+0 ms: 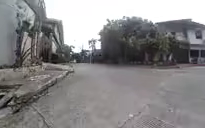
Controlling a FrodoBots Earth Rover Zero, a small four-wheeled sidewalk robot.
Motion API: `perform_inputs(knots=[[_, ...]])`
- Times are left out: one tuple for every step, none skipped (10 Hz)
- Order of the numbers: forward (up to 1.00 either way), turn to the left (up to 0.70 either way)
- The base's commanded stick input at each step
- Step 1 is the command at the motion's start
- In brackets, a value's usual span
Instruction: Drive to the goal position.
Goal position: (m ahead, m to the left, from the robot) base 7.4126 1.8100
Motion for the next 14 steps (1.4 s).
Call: perform_inputs(knots=[[1.00, -0.37], [1.00, -0.37], [1.00, -0.37], [1.00, -0.21], [1.00, 0.02], [1.00, 0.03], [1.00, 0.03], [1.00, 0.03], [1.00, 0.03], [1.00, 0.03], [1.00, 0.03], [1.00, 0.03], [1.00, 0.03], [1.00, 0.03]])
